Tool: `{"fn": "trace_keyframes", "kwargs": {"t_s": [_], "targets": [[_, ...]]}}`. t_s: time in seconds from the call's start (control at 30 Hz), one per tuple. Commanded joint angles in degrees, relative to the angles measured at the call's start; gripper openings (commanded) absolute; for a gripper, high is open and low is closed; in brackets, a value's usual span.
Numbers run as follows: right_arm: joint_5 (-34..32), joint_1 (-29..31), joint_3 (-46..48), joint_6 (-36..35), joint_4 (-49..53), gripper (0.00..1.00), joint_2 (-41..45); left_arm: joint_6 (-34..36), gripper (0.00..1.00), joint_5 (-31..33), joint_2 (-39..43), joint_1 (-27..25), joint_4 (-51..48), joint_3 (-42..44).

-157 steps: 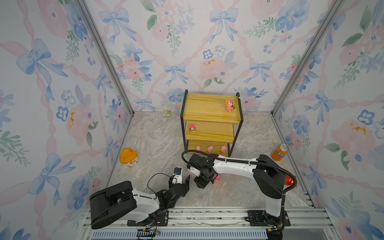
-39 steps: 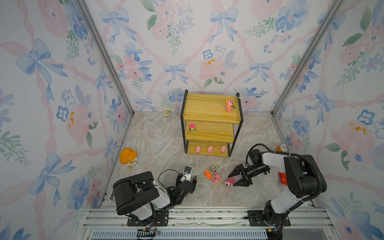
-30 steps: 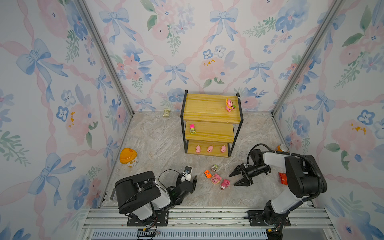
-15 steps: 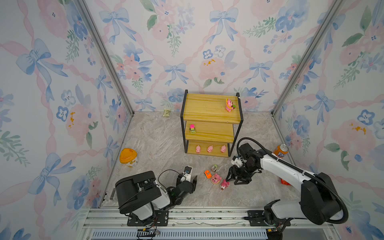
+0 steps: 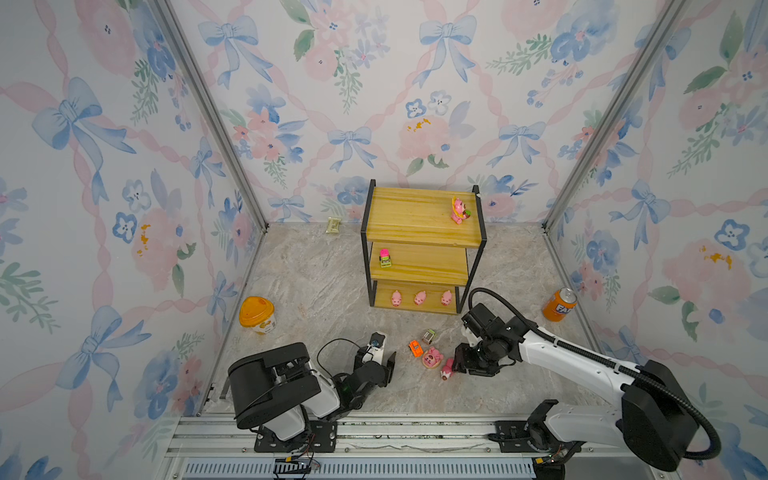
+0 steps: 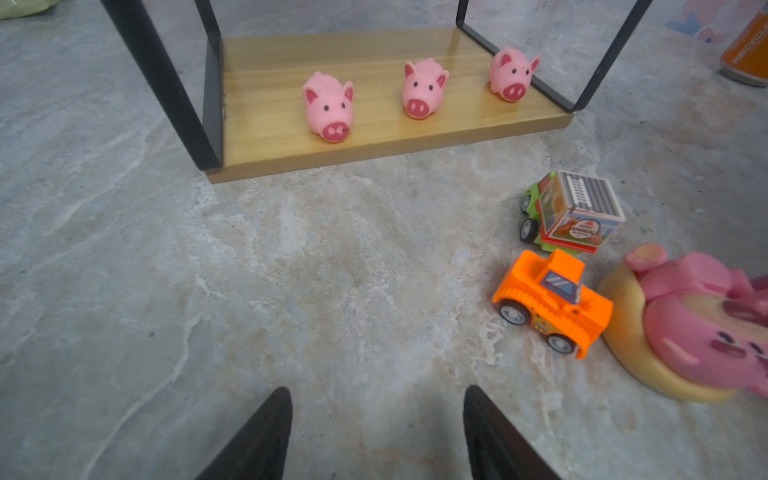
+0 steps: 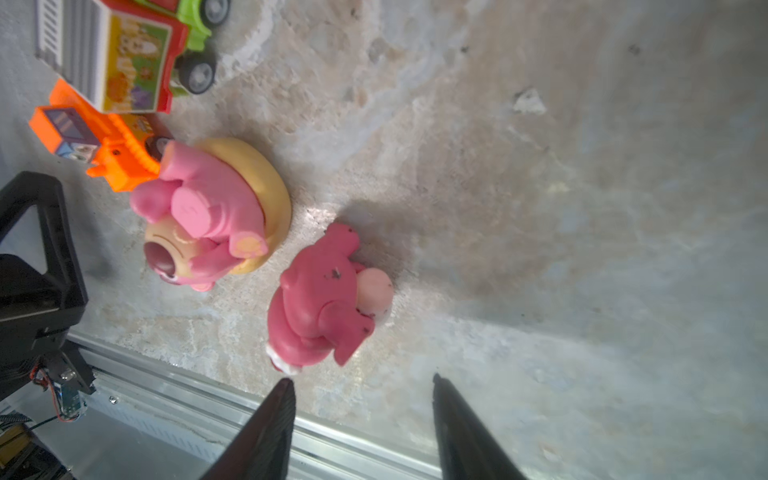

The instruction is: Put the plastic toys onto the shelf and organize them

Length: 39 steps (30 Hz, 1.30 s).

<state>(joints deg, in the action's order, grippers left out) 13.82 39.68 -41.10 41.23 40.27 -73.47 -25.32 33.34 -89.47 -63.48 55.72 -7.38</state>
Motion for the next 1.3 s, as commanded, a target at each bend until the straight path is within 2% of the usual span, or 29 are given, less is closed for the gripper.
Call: {"fn": "trace_keyframes", "kwargs": {"t_s": [0.0, 0.3, 0.43, 0.53, 0.9, 0.97, 1.13, 1.27], "targets": [[-1.52, 1.74, 0.50, 3.65, -4.78, 0.57, -1.78, 1.41, 0.67, -0.56, -0.71, -0.47, 0.78, -0.89], [-2.36, 4.39, -2.14, 3.71, -6.36, 0.58, -9.74, 1.16, 0.67, -0.30, -0.45, -0.49, 0.79, -0.64], [-2.79, 4.61, -4.25, 2.18, -4.78, 0.38, -12.53, 1.23, 0.67, -0.21, -0.32, -0.46, 0.76, -0.59], [-1.85, 4.50, -6.40, -0.01, -2.57, 0.32, -13.60, 1.41, 0.67, -0.21, -0.17, -0.42, 0.77, -0.57], [0.15, 4.42, -13.04, -9.80, 9.84, 0.26, -13.91, 2.73, 0.66, -0.31, 1.12, -1.38, 0.77, -0.47], [2.28, 4.45, -13.21, -9.56, 10.92, 0.27, -12.13, 2.88, 0.67, -0.12, 1.77, -1.44, 0.79, -0.31], [12.62, 3.19, -12.61, -7.39, 11.72, 0.29, -7.02, 4.05, 0.67, -0.01, 3.20, -1.38, 0.82, 0.00], [23.01, -3.33, -10.35, -6.55, 12.06, 0.24, -3.89, 4.58, 0.67, -0.21, 3.35, -1.38, 0.77, -0.09]]}}
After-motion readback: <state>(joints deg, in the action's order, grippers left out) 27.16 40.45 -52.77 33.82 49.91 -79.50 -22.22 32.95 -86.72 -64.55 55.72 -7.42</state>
